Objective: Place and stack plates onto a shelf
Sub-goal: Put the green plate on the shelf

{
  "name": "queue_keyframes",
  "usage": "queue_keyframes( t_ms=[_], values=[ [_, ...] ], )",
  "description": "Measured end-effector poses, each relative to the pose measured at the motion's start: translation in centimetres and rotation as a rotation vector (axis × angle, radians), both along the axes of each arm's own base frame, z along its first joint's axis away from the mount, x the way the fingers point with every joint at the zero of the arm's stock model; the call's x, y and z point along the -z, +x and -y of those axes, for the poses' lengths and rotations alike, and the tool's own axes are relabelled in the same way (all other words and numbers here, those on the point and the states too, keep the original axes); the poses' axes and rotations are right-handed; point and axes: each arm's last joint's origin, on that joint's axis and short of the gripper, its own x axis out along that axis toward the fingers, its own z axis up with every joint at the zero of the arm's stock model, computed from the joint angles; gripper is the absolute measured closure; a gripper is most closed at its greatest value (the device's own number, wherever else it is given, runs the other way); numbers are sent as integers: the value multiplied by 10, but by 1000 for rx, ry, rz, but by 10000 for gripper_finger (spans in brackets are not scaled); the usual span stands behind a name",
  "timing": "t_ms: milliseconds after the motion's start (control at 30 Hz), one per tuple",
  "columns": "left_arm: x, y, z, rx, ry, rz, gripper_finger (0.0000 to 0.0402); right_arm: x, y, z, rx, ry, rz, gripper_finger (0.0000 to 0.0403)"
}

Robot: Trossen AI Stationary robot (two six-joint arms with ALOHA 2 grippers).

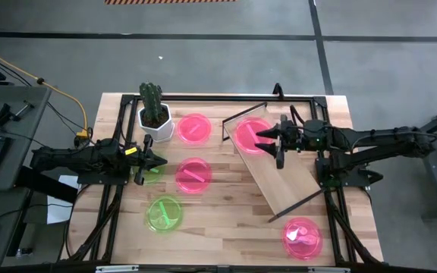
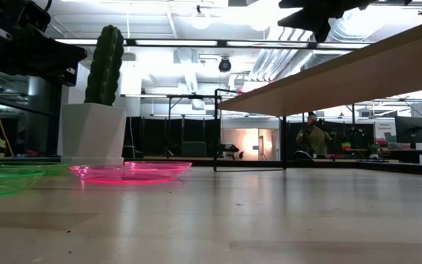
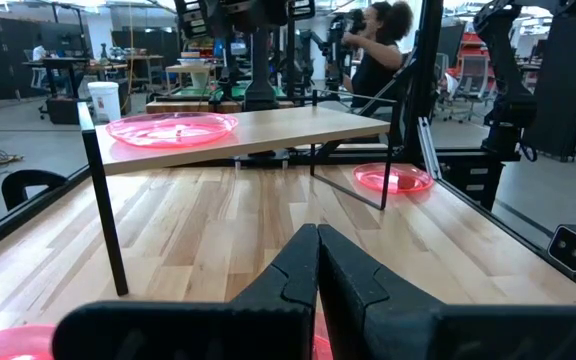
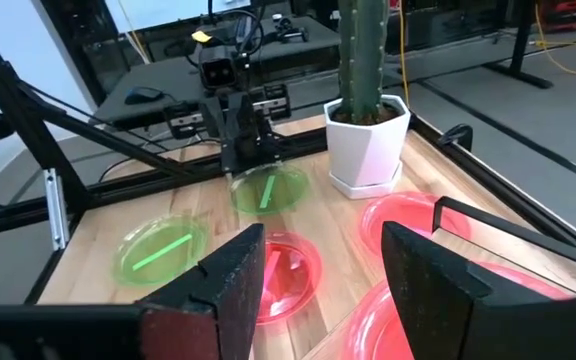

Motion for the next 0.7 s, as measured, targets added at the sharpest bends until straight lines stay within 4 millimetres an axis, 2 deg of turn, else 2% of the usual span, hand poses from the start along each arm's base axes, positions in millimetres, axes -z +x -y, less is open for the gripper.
queue_keyframes(
  t_ms=[133, 200, 300, 467, 567, 700],
  values=[
    [-2, 0, 0, 0, -1, 20, 402, 0, 0, -1, -4, -5, -1, 218],
    [-8, 0, 0, 1, -13, 82, 402, 0, 0, -1, -4, -6, -1, 218],
    [-19, -2, 0, 5, -120, 190, 402, 0, 0, -1, -3, -3, 0, 218],
    [-38, -7, -4, -83, -262, 393, 401, 0, 0, 0, 14, -7, 0, 218],
    [-40, -2, -4, -85, -311, 353, 397, 0, 0, 0, 16, -7, 0, 218],
    [-48, 12, -3, -85, -329, 182, 365, 0, 0, 0, 19, -8, 0, 218]
  ],
)
